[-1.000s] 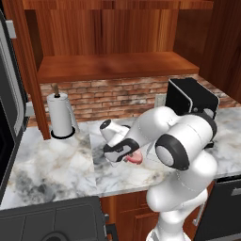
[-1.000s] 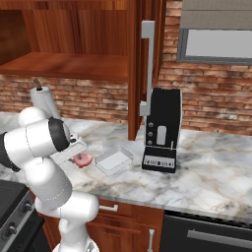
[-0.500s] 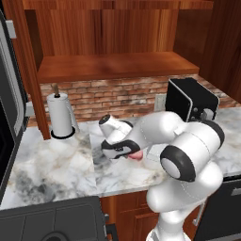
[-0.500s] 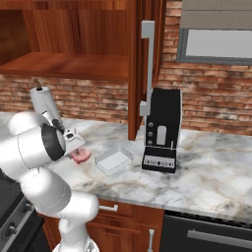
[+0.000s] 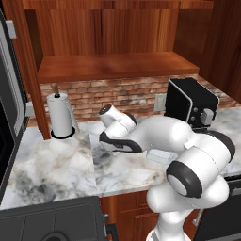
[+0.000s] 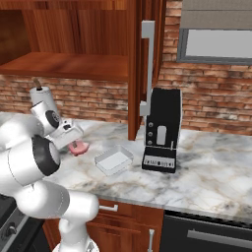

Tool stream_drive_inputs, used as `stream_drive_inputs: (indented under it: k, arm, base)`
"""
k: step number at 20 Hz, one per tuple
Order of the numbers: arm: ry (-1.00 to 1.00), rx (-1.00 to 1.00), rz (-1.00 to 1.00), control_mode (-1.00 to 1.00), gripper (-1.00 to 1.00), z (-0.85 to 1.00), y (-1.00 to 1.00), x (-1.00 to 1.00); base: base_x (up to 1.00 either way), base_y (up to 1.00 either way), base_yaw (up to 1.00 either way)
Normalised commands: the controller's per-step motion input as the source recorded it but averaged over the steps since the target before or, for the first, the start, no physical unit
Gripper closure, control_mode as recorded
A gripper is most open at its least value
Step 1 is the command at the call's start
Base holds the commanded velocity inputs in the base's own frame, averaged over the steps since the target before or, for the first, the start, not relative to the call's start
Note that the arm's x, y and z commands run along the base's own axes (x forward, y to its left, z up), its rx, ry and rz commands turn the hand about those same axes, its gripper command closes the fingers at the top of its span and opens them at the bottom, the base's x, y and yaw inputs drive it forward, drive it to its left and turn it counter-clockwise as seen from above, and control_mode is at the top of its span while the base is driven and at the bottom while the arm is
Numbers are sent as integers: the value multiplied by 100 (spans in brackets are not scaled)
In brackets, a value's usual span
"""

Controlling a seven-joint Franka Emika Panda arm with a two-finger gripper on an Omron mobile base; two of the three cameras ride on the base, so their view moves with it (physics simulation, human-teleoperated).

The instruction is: Retrieve the tupperware from the cabinet, then place the raw meat into the tupperware to avoid contamination.

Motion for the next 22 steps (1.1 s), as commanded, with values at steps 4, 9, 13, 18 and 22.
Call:
stream_drive_inputs:
  k: [4,9,13,18,22]
  arm:
    - [0,0,0,-100,100,48,0,-1]
    - [0,-1,-2,-100,100,28,-5,-9]
    - [0,-1,-7,-100,100,13,-15,-14]
    - [0,0,-9,-100,100,5,-17,-8]
    - [0,0,-10,-100,100,5,-21,-1]
  base:
    - [0,0,0]
    - [0,0,0]
    - [0,0,0]
    - [0,0,0]
    - [0,0,0]
